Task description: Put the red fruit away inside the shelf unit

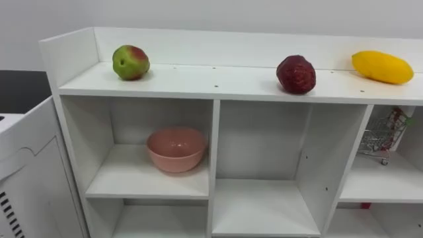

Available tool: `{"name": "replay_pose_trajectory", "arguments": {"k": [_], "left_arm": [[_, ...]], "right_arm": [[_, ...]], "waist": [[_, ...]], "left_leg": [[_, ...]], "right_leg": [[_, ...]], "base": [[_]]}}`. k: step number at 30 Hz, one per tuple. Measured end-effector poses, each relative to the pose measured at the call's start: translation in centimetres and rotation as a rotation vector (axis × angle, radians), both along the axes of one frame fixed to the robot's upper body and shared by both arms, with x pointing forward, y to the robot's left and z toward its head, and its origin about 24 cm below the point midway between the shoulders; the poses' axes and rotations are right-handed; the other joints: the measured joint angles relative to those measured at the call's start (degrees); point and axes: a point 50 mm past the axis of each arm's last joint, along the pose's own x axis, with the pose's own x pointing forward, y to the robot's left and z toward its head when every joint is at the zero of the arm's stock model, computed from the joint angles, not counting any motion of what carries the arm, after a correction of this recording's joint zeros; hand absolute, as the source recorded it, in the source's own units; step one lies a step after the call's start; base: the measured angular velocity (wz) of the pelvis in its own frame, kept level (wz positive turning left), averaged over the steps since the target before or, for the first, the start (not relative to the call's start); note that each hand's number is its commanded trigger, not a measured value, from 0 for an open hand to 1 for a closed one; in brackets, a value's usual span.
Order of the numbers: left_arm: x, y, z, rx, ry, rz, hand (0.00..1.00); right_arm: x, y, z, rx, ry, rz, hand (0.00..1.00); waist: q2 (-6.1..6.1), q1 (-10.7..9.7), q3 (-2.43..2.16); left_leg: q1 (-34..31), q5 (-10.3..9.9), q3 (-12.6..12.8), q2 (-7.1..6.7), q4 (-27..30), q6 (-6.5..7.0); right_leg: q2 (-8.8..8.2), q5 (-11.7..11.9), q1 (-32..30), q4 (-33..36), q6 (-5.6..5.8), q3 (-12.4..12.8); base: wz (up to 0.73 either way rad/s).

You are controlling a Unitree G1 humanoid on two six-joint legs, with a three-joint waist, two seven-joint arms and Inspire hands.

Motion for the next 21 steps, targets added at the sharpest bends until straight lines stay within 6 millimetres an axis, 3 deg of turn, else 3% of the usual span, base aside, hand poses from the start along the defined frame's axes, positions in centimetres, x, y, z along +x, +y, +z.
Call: {"name": "replay_pose_trajectory", "arguments": {"k": [16, 21], "left_arm": [[0.6, 0.0, 0.0, 0.004, -0.041, -0.010, 0.00], [1.4, -0.2, 0.1, 0.016, -0.112, -0.013, 0.00]], "right_arm": [[0.2, -0.5, 0.1, -0.054, -0.030, -0.074, 0.00], [2.3, -0.7, 0.8, -0.107, -0.151, -0.111, 0.00]], "waist": [[1.19, 0.09, 0.30], [1.15, 0.02, 0.44]], "left_leg": [[0.06, 0.01, -0.04, -0.03, -0.43, 0.00], [0.24, 0.02, 0.49, -0.04, -0.18, 0.01]], "right_leg": [[0.02, 0.00, -0.03, 0.05, 0.00, 0.46], [-0.01, 0.00, -0.12, 0.04, 0.00, 0.92]], "base": [[0.00], [-0.06]]}}
